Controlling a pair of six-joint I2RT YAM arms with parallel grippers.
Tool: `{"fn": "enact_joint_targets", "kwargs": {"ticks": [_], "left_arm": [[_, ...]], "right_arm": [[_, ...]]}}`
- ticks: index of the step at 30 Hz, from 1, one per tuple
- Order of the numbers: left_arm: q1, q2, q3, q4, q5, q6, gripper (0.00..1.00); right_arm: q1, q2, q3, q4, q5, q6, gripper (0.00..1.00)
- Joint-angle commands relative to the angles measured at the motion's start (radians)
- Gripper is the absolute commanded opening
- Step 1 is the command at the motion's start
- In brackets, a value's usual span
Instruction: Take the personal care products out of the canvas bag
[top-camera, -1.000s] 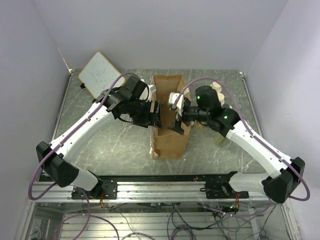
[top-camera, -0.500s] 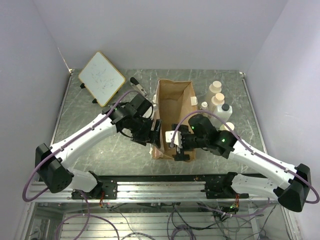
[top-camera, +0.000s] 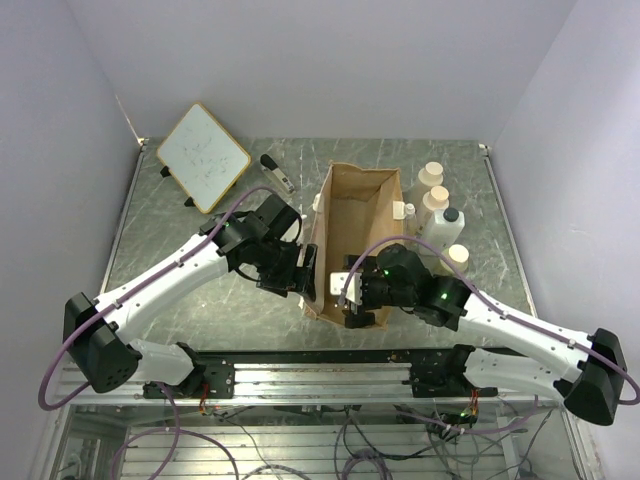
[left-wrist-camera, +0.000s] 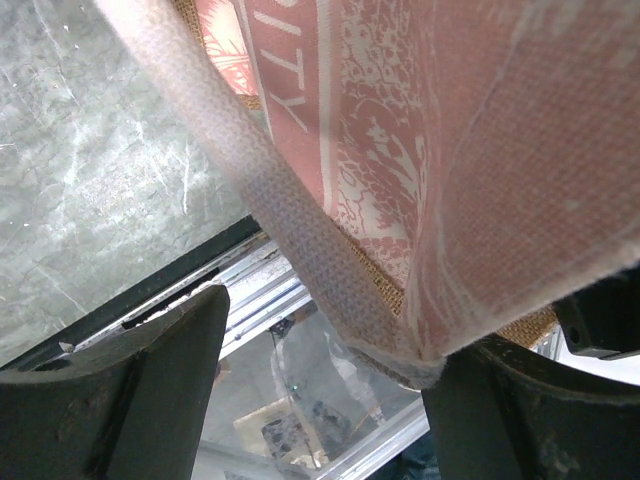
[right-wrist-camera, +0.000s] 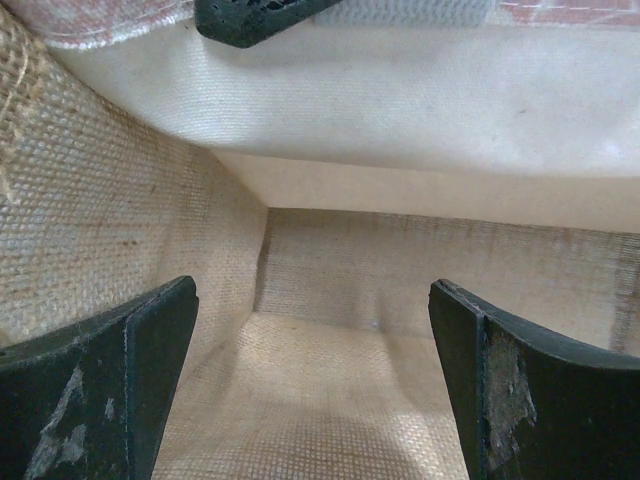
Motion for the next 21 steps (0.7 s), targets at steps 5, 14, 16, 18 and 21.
{"fn": "enact_joint_targets", "kwargs": {"ticks": [5,14,16,18,21], "left_arm": [[0.002,-0.025,-0.057,-0.016,-0.042,0.023,0.82],[0.002,-0.099,-0.171,-0.015,-0.017,-0.02,0.82],[0.003,-0.103,-0.166,-0.023,-0.019,-0.023,0.82],[0.003,-0.102,-0.144,-0.034,-0.027,-0.025,0.82],[0.002,-0.097,-0.08,-0.05,-0.058,-0.011,0.83]], "right_arm": [[0.067,-0.082,-0.054,0.041,0.044,-0.093,0.98],[0.154,-0.103,-0.176,0.177,0.167,-0.098,0.98],[0.155,-0.128,-0.195,0.233,0.201,-0.066,0.99],[0.154,-0.138,-0.182,0.259,0.23,-0.039,0.99],[0.151,-0.121,-0.132,0.281,0.286,-0.009,1.0]]}}
